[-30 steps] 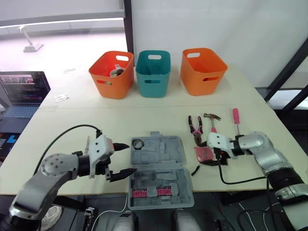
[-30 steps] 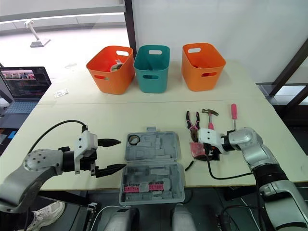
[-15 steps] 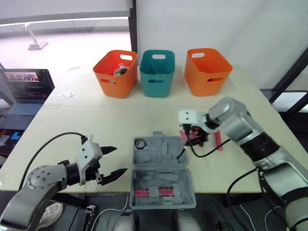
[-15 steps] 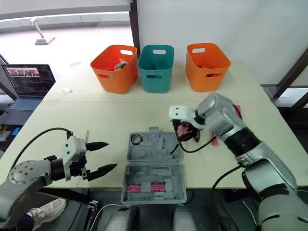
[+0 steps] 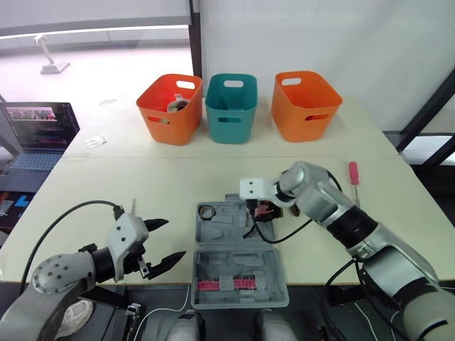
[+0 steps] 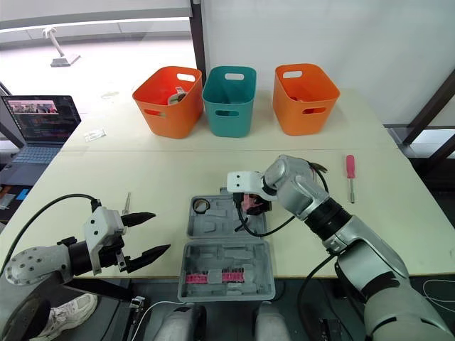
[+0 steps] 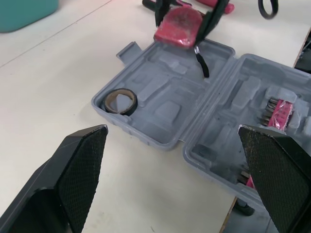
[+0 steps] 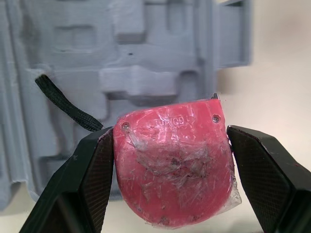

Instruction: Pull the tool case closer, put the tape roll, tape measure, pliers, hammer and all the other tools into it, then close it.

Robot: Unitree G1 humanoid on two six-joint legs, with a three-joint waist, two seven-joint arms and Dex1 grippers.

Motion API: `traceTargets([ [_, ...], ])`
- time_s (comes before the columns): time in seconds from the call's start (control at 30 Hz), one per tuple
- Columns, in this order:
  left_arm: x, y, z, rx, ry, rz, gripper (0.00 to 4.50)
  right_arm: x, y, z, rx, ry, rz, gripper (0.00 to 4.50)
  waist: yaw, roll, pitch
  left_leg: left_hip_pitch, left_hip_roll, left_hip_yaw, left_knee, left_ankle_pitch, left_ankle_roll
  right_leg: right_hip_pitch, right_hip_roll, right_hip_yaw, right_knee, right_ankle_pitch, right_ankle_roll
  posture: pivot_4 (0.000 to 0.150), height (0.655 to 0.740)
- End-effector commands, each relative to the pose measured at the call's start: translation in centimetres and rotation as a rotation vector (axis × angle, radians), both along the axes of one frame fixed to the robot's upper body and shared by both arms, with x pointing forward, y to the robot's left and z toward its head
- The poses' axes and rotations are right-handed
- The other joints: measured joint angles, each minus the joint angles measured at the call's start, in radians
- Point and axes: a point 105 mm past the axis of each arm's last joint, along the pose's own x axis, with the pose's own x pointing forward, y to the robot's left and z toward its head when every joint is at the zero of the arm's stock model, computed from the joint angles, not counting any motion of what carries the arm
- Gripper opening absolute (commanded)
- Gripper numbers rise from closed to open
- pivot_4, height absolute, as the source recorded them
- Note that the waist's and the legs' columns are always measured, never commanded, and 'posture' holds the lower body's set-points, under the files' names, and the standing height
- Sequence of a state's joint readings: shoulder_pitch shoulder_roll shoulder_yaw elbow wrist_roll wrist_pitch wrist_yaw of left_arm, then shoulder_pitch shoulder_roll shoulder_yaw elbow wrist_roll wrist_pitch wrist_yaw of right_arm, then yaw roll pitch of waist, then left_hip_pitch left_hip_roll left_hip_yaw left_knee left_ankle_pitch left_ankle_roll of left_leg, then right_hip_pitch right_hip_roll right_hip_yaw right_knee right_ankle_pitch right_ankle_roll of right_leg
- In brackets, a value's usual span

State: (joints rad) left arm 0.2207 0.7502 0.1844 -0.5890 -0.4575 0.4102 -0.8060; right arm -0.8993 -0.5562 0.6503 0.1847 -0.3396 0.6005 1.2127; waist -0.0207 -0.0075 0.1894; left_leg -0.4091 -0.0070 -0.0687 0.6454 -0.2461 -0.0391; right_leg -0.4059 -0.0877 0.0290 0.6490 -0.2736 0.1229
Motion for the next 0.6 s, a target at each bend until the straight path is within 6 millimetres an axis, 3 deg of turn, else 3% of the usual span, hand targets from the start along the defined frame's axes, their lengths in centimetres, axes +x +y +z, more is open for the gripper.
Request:
traceTargets([
  [0.03,0.0,0.0,1.0,0.022,-0.043,-0.005,4.5,0.2,0.0,0.4,-0.003,-0.028,0.01,3.18,0.0,0.0,0.0,0.0,0.0,0.0,0.0,0.0,0.0,0.0,0.0,0.0,0.0,0.0,0.0,0.15,0.74],
  [0.6,0.1,0.0,1.6,0.02,-0.051,-0.036,4.5,0.6,0.1,-0.9,0.023,-0.031,-0.032,3.18,0.0,0.0,0.0,0.0,0.0,0.0,0.0,0.0,0.0,0.0,0.0,0.0,0.0,0.0,0.0,0.15,0.74],
])
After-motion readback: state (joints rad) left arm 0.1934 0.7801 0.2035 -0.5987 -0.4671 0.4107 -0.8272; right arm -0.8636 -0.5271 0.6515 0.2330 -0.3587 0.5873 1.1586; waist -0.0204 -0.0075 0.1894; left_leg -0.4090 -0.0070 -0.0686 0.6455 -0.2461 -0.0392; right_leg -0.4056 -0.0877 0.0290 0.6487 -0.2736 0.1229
